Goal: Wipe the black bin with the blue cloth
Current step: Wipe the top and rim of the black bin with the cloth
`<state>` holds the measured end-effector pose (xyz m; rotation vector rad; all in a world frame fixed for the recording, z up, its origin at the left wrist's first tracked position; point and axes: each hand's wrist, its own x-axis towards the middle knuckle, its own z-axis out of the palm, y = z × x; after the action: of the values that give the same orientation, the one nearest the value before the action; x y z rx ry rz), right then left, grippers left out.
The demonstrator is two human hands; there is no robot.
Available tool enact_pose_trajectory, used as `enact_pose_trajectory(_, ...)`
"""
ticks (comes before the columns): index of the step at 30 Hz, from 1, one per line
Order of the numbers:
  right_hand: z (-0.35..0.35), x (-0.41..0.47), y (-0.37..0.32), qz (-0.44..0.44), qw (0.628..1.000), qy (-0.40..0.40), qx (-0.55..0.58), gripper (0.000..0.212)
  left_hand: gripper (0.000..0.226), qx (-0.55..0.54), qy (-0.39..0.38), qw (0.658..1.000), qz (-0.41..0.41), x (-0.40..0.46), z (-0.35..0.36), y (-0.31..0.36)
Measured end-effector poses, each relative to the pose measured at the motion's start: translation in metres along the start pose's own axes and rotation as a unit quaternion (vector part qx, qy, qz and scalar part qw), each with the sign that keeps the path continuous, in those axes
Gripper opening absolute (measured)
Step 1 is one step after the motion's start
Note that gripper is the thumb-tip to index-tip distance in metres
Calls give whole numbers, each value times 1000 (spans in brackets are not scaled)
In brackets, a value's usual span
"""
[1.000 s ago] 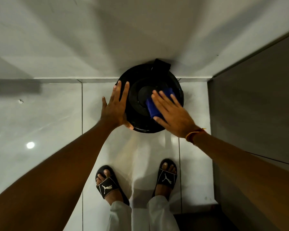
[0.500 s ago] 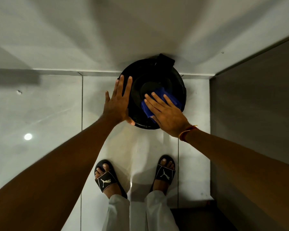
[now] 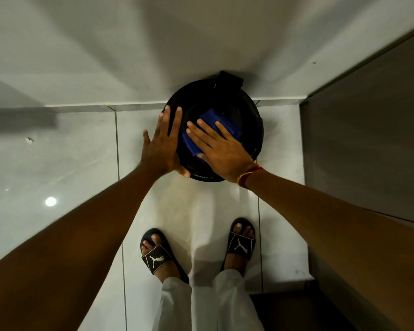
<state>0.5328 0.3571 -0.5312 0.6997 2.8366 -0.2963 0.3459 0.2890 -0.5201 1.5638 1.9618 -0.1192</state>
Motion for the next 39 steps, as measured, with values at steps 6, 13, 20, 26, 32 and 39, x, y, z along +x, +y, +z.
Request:
enact_pose_trajectory(6,0,-58,58,-106,993,-28,-51,65,163,-2,-3,1000,0,-1,-3,1)
enact_pose_trajectory(13,-10,-54,71,-138,987,-14,-77,70,163,-6,-6,1000,-5,-2,-7,2)
enact_pose_trajectory(20,9,-68,28,68,997,-12,42,85,161,21,18,1000,14,-16,-1,-5)
enact_pose_trajectory(26,14,-68,25,164,984,19,64,93,154,-63,53,992,-94,-47,35,32)
enact_pose_trajectory(32,-1,-27,45,107,990,11,91,86,144,35,57,995,-79,-36,20,45)
enact_pose_trajectory(39,7,-44,18,137,984,2,115,81,162,71,-5,997,-1,-13,-8,20)
